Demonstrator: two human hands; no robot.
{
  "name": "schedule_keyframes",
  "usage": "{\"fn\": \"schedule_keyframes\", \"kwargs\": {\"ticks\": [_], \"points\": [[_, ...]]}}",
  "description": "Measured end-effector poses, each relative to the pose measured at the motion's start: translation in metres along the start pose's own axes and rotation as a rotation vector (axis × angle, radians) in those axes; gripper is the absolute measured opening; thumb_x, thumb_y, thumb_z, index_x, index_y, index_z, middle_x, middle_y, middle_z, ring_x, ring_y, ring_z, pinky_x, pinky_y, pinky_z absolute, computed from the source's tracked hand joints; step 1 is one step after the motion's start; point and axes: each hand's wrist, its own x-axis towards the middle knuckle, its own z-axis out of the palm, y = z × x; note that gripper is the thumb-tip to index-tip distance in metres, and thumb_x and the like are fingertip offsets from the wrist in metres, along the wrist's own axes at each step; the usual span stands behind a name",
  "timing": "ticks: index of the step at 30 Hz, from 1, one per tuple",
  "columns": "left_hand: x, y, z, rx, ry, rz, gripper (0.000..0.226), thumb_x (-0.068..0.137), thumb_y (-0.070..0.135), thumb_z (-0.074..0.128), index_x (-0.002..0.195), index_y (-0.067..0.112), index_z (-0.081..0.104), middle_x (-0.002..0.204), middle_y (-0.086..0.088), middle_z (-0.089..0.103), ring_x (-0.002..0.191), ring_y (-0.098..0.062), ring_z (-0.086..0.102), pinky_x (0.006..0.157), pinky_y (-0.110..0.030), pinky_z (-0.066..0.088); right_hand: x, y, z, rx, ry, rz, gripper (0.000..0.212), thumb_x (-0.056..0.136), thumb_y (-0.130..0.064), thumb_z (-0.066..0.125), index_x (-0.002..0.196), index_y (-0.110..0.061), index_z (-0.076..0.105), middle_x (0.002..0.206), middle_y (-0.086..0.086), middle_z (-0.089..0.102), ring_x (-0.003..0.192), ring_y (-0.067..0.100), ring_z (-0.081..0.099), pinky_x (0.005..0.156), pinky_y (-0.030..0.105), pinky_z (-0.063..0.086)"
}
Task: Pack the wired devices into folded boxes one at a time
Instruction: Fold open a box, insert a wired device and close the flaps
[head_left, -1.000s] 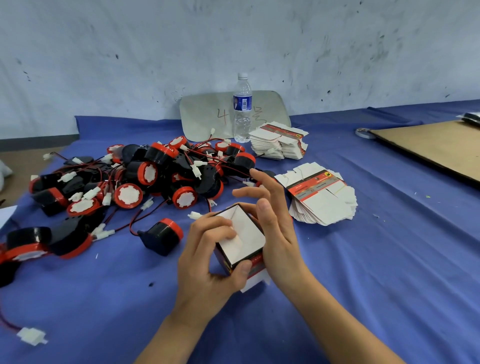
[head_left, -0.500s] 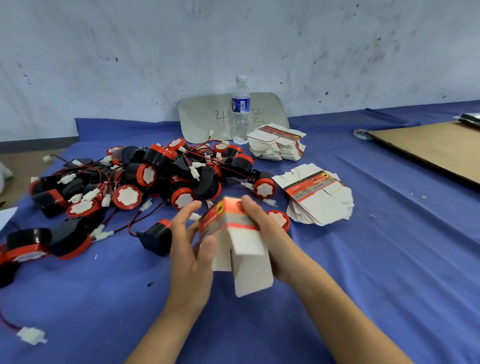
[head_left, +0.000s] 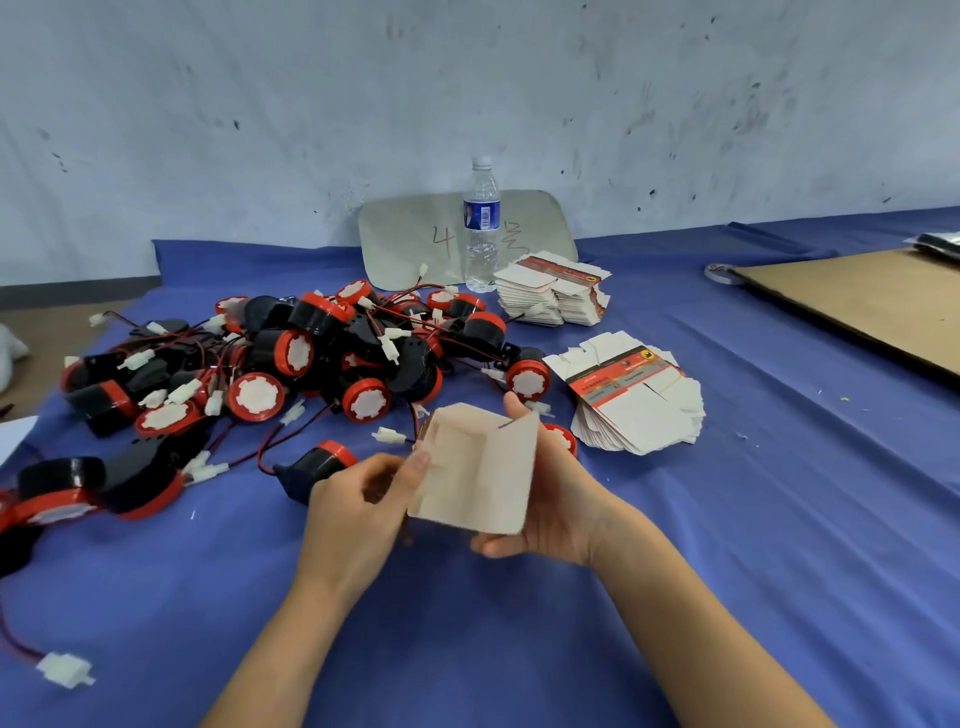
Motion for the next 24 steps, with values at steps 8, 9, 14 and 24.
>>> {"fn": "schedule_keyframes", "kwargs": {"ticks": [8,9,14,24], "points": [[0.012,-0.01,-0.025,0.417,0.537,0.058,0.036,0.088,0.04,0.046,0.108,0.018,0.066,0.098,0.0,0.056,0.097,-0.022,0.049,0.075,-0.039,0.04,0.002,0.002,-0.002,-0.067,0.128,-0.134,0.089,0.059,-0.081,0.052,0.122,-0.018,0.06,0.112,0.012,0.066,0.065,0.037,0.069,0.053,0.036,0.057],[0.015,-0.014,-0.028,0.475,0.475,-0.035,0.037,0.088,0.036,0.051,0.122,0.022,0.059,0.114,-0.003,0.054,0.112,-0.027,0.045,0.088,-0.047,0.038,0.001,0.001,-0.001,-0.077,0.135,-0.163,0.085,0.062,-0.08,0.051,0.121,-0.021,0.061,0.116,0.011,0.065,0.062,0.036,0.069,0.053,0.034,0.056],[0.019,-0.034,-0.032,0.695,0.14,-0.256,0.053,0.087,0.027,0.063,0.137,0.027,0.045,0.132,-0.012,0.051,0.123,-0.036,0.037,0.096,-0.049,0.036,-0.001,0.001,0.003,-0.266,0.153,-0.316,0.073,0.065,-0.079,0.046,0.109,-0.025,0.068,0.11,-0.001,0.07,0.056,0.03,0.066,0.053,0.031,0.055],[0.014,0.009,-0.033,-0.466,0.361,0.167,0.034,0.071,0.044,0.068,0.1,0.032,0.054,0.095,0.014,0.064,0.093,-0.013,0.067,0.083,-0.023,0.054,0.001,0.006,0.01,-0.44,0.199,-0.523,0.055,0.081,-0.064,0.043,0.091,-0.019,0.072,0.056,0.004,0.063,0.041,0.014,0.05,0.043,0.019,0.039]]}}
